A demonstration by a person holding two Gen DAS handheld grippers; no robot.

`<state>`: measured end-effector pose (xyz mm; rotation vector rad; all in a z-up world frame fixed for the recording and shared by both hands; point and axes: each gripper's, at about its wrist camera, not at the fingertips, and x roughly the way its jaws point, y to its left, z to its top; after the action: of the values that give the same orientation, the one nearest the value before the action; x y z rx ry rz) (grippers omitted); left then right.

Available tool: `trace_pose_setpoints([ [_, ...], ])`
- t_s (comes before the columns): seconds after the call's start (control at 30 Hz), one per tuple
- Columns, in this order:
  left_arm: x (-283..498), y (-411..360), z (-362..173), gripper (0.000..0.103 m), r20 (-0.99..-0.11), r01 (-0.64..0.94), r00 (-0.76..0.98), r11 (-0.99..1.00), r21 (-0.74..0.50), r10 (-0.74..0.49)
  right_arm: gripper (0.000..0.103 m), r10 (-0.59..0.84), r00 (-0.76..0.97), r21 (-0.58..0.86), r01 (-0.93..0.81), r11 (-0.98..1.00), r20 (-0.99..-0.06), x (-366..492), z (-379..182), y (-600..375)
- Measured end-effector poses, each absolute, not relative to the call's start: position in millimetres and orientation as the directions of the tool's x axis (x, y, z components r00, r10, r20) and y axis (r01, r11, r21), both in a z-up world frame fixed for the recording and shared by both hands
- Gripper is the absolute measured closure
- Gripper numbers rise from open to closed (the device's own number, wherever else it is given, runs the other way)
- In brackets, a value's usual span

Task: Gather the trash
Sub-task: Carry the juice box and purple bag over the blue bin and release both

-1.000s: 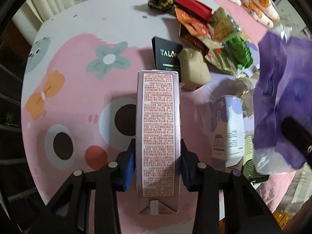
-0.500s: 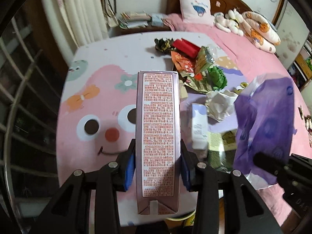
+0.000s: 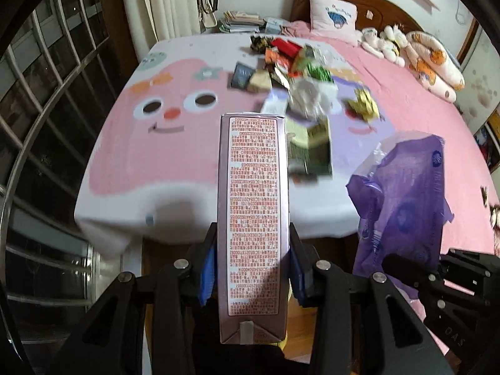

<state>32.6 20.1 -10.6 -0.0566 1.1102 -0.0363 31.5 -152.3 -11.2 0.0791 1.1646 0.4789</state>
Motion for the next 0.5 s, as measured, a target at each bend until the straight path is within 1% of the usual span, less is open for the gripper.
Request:
trace_pose_setpoints([
  [0.13, 2.9, 7.8, -28.0, 0.066, -0.918, 0.017, 0.393, 0.999, -0.046, -0.049, 0.097, 0.413, 0.258, 0.330, -0.310, 0.891, -0.874, 8.7, -34.6, -157.3],
  [0.3, -11.8, 1.5, -57.3, 0.065, -0.945, 0.023, 0.322, 0.998, -0.052, -0.056, 0.097, 0.418, 0.188, 0.363, -0.267, 0.893, -0.889, -7.7, -72.7, -158.1],
  [0.5, -12.2, 0.6, -117.3, 0.065, -0.966, 0.030, 0.247, 0.997, -0.067, -0.072, 0.097, 0.398, 0.110, 0.371, -0.201, 0.906, -0.911, -16.0, -137.4, -157.9],
])
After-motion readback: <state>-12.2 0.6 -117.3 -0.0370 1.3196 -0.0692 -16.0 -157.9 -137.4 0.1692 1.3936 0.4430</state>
